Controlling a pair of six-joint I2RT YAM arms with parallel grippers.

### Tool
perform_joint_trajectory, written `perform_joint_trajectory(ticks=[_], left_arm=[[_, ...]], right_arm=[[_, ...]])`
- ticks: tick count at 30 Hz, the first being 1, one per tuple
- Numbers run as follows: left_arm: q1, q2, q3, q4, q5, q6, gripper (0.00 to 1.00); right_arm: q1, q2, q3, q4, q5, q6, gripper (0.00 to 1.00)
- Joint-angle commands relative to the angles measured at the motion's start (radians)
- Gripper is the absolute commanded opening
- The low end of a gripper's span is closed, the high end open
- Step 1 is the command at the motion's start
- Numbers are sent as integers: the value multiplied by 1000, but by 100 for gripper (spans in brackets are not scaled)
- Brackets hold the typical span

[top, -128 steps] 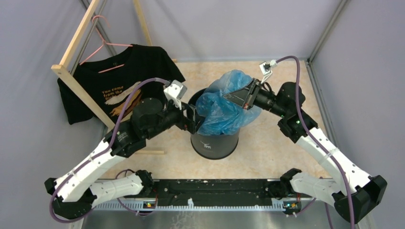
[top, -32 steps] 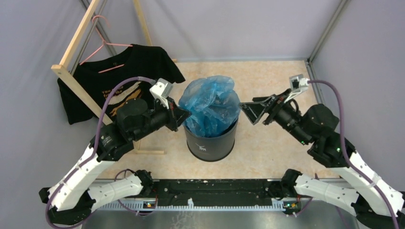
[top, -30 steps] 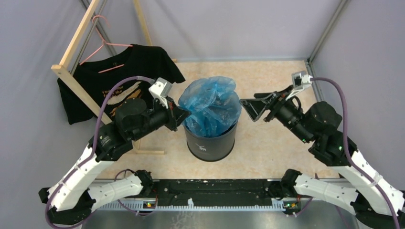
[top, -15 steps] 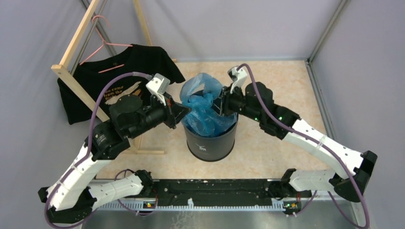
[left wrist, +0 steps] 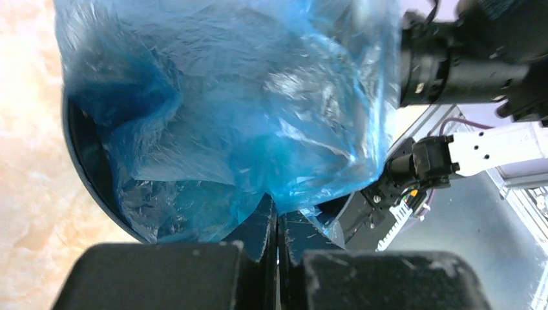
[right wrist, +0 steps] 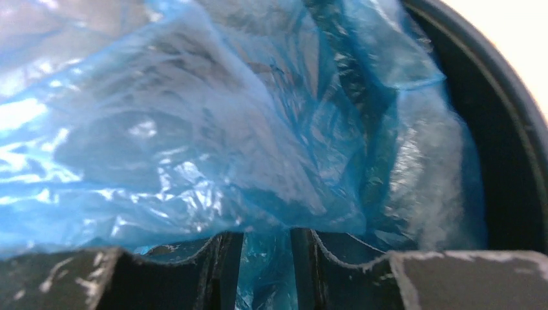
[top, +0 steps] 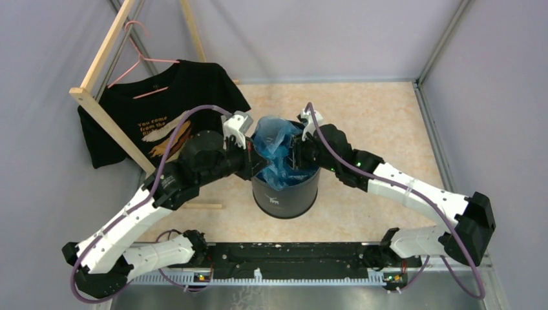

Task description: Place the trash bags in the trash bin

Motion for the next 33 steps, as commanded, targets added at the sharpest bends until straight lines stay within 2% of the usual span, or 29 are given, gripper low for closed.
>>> perform_joint_trajectory(ticks=[1,5,11,15,18,21,24,33], left_arm=[[2,-16,-83,71,30,-75,0],[2,-4,-140,117,41,-106,0],[2,33,-155,174,63,-130,0],[2,49,-152,189,39,-137,0],[3,49,-143,192,20,-140,0],[2,39,-135,188,16,-139,0],[2,18,-144,193,28,-136,0],[2,18,-156,189,47,-101,0]], right_arm=[[6,6,63,-46,132,-95,33],[5,55,113,-115,259,-186,37],[-3,110,167,-108,390,-330,49],[-15,156,248,-102,388,-414,56],[-19,204,345,-167,364,-437,57],[-18,221,434,-297,311,-350,62],[-15,171,465,-409,242,-236,66],[-15,-150,292,-423,119,-37,75]])
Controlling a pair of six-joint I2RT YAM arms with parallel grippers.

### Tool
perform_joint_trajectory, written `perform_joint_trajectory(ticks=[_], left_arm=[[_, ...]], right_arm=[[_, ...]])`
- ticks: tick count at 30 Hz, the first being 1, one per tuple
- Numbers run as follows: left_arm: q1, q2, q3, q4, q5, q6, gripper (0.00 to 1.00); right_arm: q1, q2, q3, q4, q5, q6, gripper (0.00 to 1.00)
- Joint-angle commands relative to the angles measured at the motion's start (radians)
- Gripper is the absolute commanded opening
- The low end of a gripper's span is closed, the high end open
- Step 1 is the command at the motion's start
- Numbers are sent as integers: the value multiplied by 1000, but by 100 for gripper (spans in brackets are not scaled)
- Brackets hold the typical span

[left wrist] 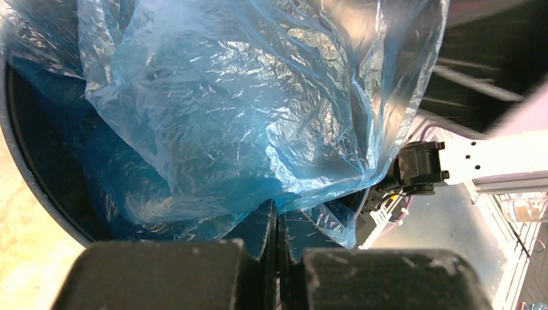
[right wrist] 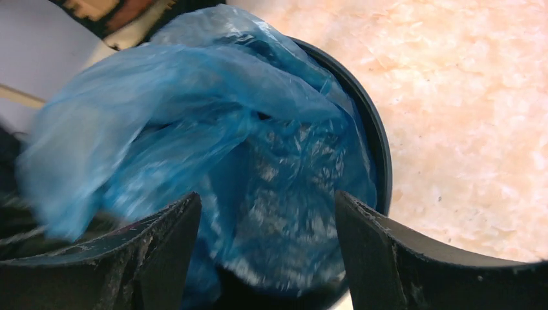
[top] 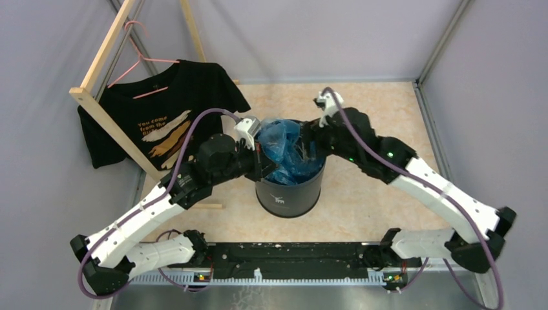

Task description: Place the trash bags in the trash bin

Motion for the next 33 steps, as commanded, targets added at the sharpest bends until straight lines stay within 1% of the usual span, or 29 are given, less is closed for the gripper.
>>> perform_joint_trajectory(ticks=[1,2,4,6,7,8,9,10,16,19,23,27,29,30,31,33], left_arm=[[2,-8,0,31,7,23,0],[2,-14,-5,36,12,24,0],[2,-24,-12,46,22,29,0],[2,-35,-18,57,25,32,0],[2,-42,-20,62,28,34,0],[2,-48,-22,64,29,35,0],[2,-52,-24,66,33,34,0],[2,-57,-25,66,39,32,0],[2,-68,-22,57,58,33,0],[2,-63,-25,74,92,42,0],[2,-29,11,42,126,81,0],[2,-32,5,45,141,92,0],[2,-32,2,54,157,91,4],[2,-32,4,53,159,90,8],[2,-33,8,47,156,89,12],[2,-32,33,20,136,97,26]], right_arm=[[-2,-167,-42,-8,-64,142,75],[-2,-192,-57,8,-78,184,75],[-2,-239,-121,113,-143,288,72],[-2,-287,-240,329,-260,401,68],[-2,-298,-302,431,-297,460,66],[-2,-302,-349,515,-314,509,62],[-1,-300,-384,568,-318,546,58],[-2,-294,-407,605,-317,575,56],[-1,-257,-490,794,-299,715,54],[19,-255,-530,842,-259,744,54],[26,-262,-546,826,-226,748,57],[37,-256,-555,815,-179,733,58],[56,-237,-560,825,-159,730,57],[68,-227,-557,830,-154,720,54],[79,-217,-551,831,-149,707,49],[93,-205,-531,817,-146,676,41]])
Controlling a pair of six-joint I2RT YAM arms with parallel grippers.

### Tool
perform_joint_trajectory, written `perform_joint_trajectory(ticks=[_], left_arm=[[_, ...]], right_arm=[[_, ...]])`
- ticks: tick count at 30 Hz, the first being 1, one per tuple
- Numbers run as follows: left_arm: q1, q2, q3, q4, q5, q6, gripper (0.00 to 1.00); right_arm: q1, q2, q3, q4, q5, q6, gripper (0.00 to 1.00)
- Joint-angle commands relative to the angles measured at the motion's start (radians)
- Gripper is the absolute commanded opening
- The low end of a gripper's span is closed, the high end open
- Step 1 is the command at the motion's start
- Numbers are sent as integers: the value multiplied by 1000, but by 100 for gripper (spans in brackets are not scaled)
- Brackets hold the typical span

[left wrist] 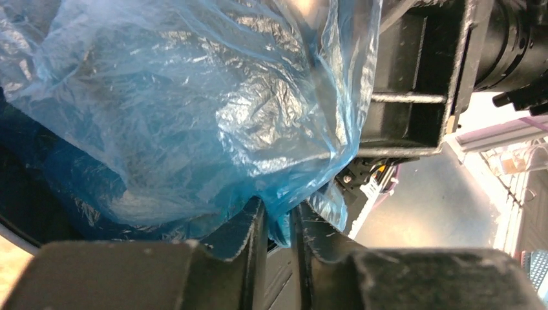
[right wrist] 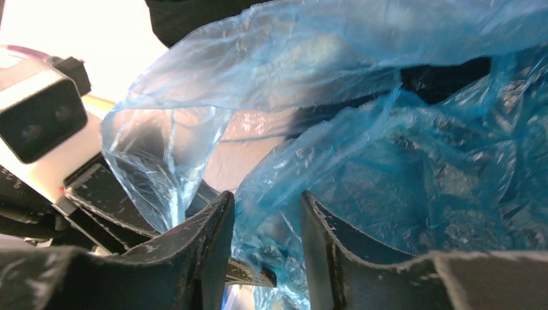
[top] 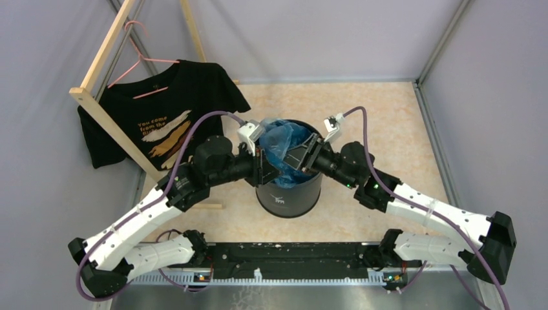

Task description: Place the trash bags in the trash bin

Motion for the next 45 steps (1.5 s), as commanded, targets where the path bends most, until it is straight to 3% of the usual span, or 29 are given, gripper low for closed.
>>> perform_joint_trajectory(ticks=[1,3,5,8,11,15,19,26,31,36,41,45], left_arm=[[1,-7,65,-17,-2,31,30],[2,-16,111,-67,9,74,44],[2,-26,178,-145,35,131,66],[2,-23,309,-283,10,195,88],[2,6,439,-368,-49,206,98],[2,46,490,-348,-127,176,99],[2,103,489,-320,-173,149,99],[2,159,474,-260,-34,143,99],[2,196,473,-287,-172,118,97],[2,236,469,-357,-428,104,74],[2,216,405,-340,-492,100,45],[2,190,391,-357,-546,99,33]], right_arm=[[43,25,33,20,44,-58,37],[54,17,51,-32,84,-89,27],[59,0,50,-40,101,-104,19],[60,-17,49,-41,109,-122,14],[60,-19,72,-58,107,-151,11],[60,-32,88,-42,89,-167,6],[60,-43,111,-62,73,-181,5],[60,-77,93,-78,87,-185,4],[60,-84,78,-70,77,-185,4],[60,-122,82,-149,93,-214,5],[60,-231,50,-281,172,-241,8],[60,-324,45,-408,248,-291,9]])
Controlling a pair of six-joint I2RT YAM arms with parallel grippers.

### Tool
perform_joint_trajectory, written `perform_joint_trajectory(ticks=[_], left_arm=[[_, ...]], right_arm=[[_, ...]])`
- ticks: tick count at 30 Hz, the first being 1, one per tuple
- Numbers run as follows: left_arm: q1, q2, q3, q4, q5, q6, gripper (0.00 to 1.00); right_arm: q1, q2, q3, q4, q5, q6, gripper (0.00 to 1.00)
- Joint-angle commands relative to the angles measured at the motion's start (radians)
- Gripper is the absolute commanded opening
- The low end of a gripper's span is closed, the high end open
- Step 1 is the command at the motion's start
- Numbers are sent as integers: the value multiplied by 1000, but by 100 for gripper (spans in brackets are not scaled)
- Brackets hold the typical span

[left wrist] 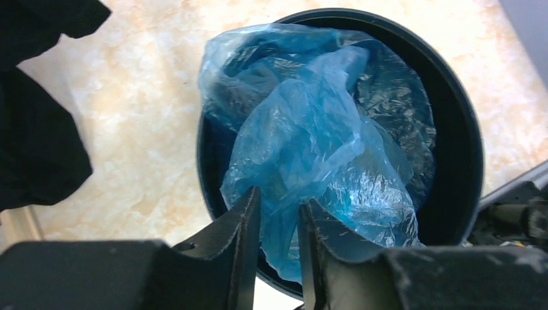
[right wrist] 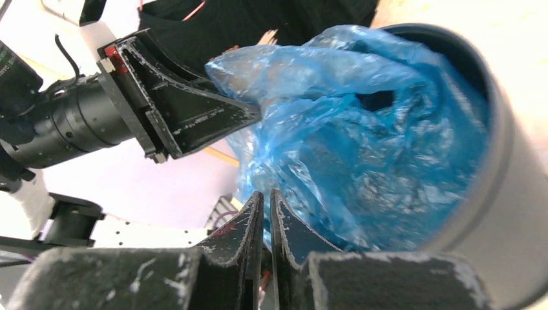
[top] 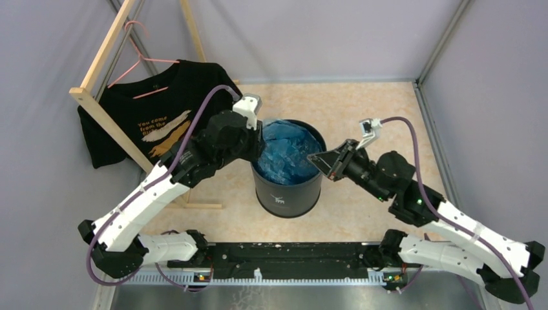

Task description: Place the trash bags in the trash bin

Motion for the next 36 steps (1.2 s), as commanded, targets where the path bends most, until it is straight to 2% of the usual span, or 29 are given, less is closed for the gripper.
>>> perform_joint_trajectory(ticks=[1,3,5,8,11,15,20,22,24,28,33,36], left_arm=[[1,-51,-13,-8,-109,-3,31],[3,-68,-21,-6,-85,-11,28],[3,-94,-37,35,-6,-9,27],[3,-115,-49,80,66,-10,25],[3,-117,-48,96,84,-9,17],[3,-122,-44,92,92,-8,12],[3,-137,-58,97,97,-6,10],[3,-142,-62,101,99,-5,8],[3,-147,-65,102,98,-1,6],[3,-159,-64,90,74,5,3],[3,-170,-54,33,-5,14,1],[3,-160,-53,-28,-80,11,0]], right_arm=[[9,-107,-6,-154,125,-84,9],[9,-141,-11,-193,158,-105,6],[9,-149,-6,-182,120,-135,8],[8,-89,28,-121,-12,-168,25],[9,39,81,-71,-153,-157,41],[10,187,127,-34,-258,-111,54],[30,261,144,-47,-210,-87,59],[37,264,132,-45,-176,-91,56],[38,257,129,-44,-134,-98,48],[37,195,137,-42,-42,-127,1],[37,91,134,-101,50,-141,0],[37,24,105,-157,46,-117,0]])
